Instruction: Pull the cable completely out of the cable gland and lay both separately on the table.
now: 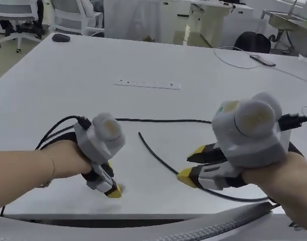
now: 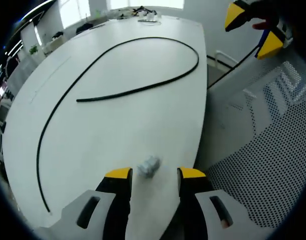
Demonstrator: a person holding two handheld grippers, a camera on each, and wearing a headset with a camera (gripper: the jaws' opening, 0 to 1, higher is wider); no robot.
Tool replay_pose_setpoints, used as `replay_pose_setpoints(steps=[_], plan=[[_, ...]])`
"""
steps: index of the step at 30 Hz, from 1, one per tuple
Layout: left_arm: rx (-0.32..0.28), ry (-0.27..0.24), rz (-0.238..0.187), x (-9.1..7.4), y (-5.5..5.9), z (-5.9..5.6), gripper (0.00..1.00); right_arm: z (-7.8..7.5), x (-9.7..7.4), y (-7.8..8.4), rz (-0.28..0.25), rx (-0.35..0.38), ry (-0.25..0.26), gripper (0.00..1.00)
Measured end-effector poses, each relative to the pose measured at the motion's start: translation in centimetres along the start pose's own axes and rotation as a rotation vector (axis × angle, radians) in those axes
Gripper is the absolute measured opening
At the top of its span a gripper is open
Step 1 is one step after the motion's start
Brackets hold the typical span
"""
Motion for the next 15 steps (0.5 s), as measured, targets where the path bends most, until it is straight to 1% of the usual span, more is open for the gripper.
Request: replay_pose_setpoints(steps=[1, 2, 3, 4, 5, 6, 7, 8, 10, 11, 12, 13, 14, 15], plan=[[-0.025, 0.008, -0.034, -1.2, -0.3, -0.4, 0.39, 0.2, 0.1, 0.2, 0.004, 0.005, -0.005, 0.28], [-0.034, 0.018, -0.06, -2.1, -0.6, -0.7, 0.39, 0.3, 0.1, 0.3, 0.011, 0.006, -0.005, 0.28], [-0.042, 0.024, -0.077, -2.9, -0.7, -1.1, 0.4, 0.3, 0.0, 0.4, 0.017, 0.008, 0.001, 0.28], [-0.057, 0.029, -0.106, -4.4, -0.8, -1.6, 0.4, 0.2, 0.0, 0.5, 0.019, 0.013, 0.004, 0.28], [-0.068, 0.029, -0.126, -5.3, -0.7, -1.9, 0.4, 0.1, -0.1, 0.5, 0.015, 0.023, 0.006, 0.28], [-0.096, 0.024, -0.159, -6.8, -0.7, -2.1, 0.41, 0.1, -0.2, 0.7, 0.006, 0.049, 0.005, 0.28], [-0.116, 0.02, -0.195, -7.7, -0.7, -2.4, 0.42, 0.0, -0.2, 0.8, 0.007, 0.056, 0.004, 0.28], [-0.151, 0.021, -0.233, -9.2, -0.5, -2.8, 0.43, 0.1, -0.2, 1.0, 0.011, 0.058, 0.005, 0.28], [-0.21, 0.012, -0.3, -11.0, -0.2, -3.0, 0.44, 0.2, -0.2, 1.5, 0.023, 0.062, 0.007, 0.28], [-0.244, 0.002, -0.331, -12.1, 0.2, -3.1, 0.44, 0.4, -0.2, 1.7, 0.027, 0.069, 0.005, 0.29], [-0.262, -0.013, -0.357, -12.9, 0.6, -3.1, 0.44, 0.5, -0.2, 1.9, 0.027, 0.079, 0.002, 0.29], [-0.275, -0.04, -0.362, -13.4, 1.1, -3.1, 0.44, 0.6, -0.3, 2.0, 0.025, 0.088, 0.001, 0.29], [-0.265, -0.098, -0.351, -14.0, 1.7, -2.8, 0.44, 0.7, -0.3, 2.1, 0.023, 0.097, 0.001, 0.3], [-0.232, -0.175, -0.346, -14.7, 2.4, -2.7, 0.45, 1.0, -0.4, 2.3, 0.018, 0.115, 0.005, 0.3]])
Point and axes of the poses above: the centre of the closed fingertips' face, and the gripper's own axes: x roughly forward along the fingers, z roughly to its left, y roughly out of its underside, the point moved 5 cm from there along -x, roughly backward along the fingers, and after that the axes turned 6 degrees about -x, right-handed, at the moved point
